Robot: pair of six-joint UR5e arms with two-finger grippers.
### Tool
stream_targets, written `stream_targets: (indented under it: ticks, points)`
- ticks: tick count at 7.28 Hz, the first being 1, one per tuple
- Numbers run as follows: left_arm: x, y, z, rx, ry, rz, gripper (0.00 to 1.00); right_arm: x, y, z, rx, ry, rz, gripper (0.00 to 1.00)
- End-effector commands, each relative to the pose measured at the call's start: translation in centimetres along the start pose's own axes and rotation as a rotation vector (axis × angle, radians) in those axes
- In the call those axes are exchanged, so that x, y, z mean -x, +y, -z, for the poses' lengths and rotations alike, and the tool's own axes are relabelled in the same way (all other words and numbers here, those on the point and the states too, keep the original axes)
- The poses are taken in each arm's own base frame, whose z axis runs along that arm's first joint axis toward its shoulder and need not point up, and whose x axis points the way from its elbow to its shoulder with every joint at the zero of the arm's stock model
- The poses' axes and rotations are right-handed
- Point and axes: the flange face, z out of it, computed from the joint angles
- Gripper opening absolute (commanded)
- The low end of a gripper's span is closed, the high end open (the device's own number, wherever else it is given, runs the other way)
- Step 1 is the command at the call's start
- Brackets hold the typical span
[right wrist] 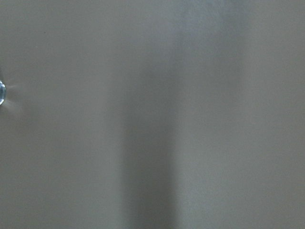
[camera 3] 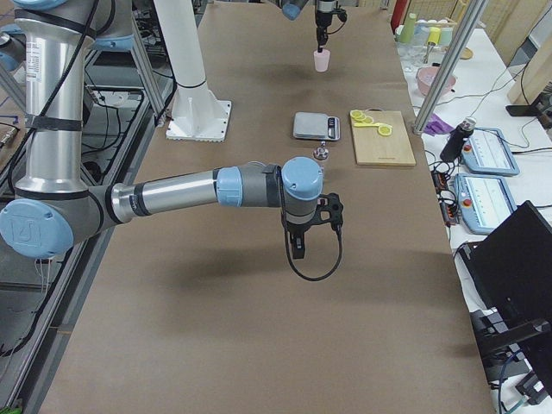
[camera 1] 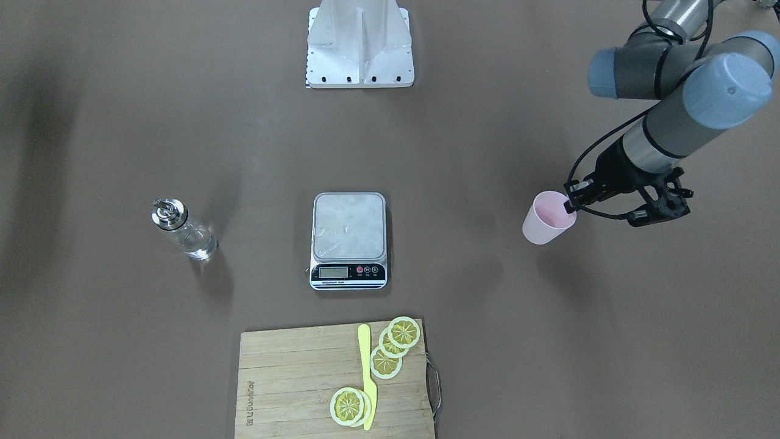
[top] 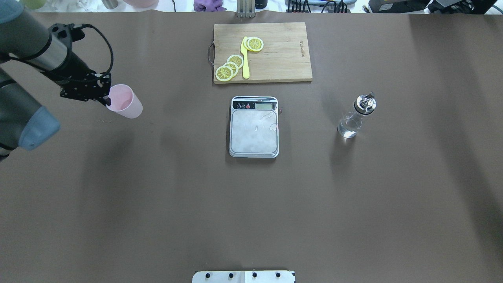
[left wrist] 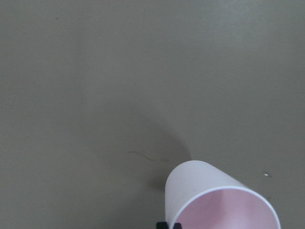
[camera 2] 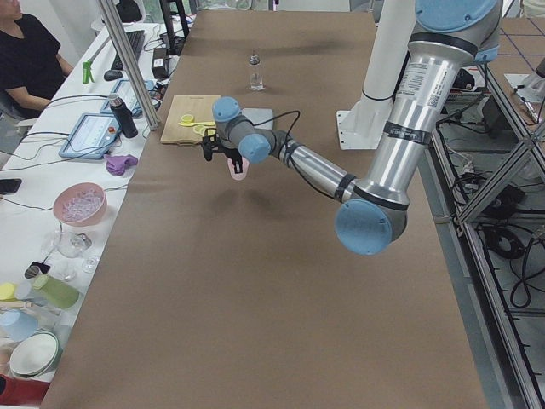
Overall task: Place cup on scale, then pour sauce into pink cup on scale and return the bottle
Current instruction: 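Carry the pink cup with the left gripper onto the scale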
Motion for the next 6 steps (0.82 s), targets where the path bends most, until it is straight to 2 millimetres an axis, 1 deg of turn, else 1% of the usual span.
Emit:
stream_targets:
  ticks: [1,2,3,4,5,6]
  points:
    - [-8.5,1.9,2.6,0.014,0.014,0.112,0.00,4.0,-3.0,2.8,-0.077,0.008,0.115,1.00]
    - [-12.0,3.8,2.2,0.000,0.020,0.126,0.00,8.1,-5.4,5.2,-0.156,0.026,0.227,1.00]
    - [-14.6,5.5,1.5,0.003,0.025,0.135,0.00,12.8,-7.0,6.3,-0.235,0.112,0.284,1.00]
    - [-16.5,6.7,1.4,0.012,0.036,0.147,0.00,15.7,-6.5,5.3,-0.299,0.126,0.241,1.00]
    - [-18.6,8.0,0.3,-0.007,0.028,0.153,0.00,14.7,-4.5,3.2,-0.353,0.116,0.226,0.99]
    - [-20.8,9.0,-0.9,0.003,0.021,0.173,0.00,13.4,-2.6,1.4,-0.453,0.126,0.237,0.86]
